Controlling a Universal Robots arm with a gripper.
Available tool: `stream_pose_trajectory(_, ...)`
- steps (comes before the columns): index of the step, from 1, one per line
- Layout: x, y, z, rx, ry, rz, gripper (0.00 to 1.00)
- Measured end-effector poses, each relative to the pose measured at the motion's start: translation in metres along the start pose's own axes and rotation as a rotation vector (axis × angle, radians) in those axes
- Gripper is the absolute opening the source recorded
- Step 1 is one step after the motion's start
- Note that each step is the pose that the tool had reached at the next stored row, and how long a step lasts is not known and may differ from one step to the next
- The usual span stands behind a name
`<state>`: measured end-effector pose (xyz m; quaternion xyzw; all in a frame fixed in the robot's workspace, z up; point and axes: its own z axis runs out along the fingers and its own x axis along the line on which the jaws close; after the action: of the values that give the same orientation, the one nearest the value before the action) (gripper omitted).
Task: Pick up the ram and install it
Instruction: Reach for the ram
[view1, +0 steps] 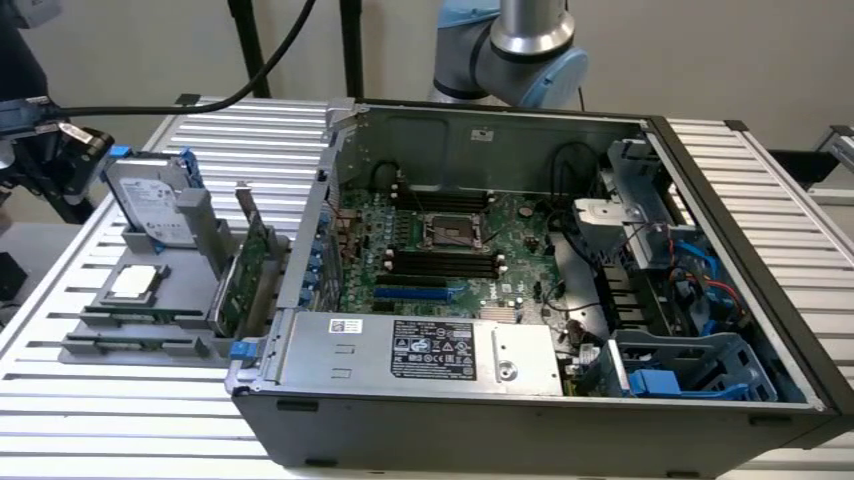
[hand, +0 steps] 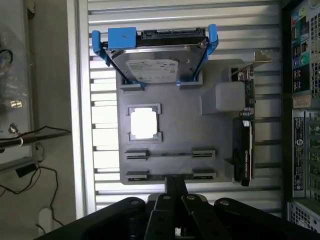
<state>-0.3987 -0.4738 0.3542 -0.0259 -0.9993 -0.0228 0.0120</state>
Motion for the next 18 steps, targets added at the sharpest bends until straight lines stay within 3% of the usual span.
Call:
stream_pose_trajectory(3, 0.000, -0.0012, 0.0000, -0.0004, 0.0002, 0.000, 0.00)
stream_pose_trajectory(9, -0.001, -0.0181, 0.0043, -0.0067, -0.0001, -0.003, 0.00)
stream_pose_trajectory(18, -0.001, -0.0186, 0.0122, -0.0026, 0.0072, -0.160, 0.00)
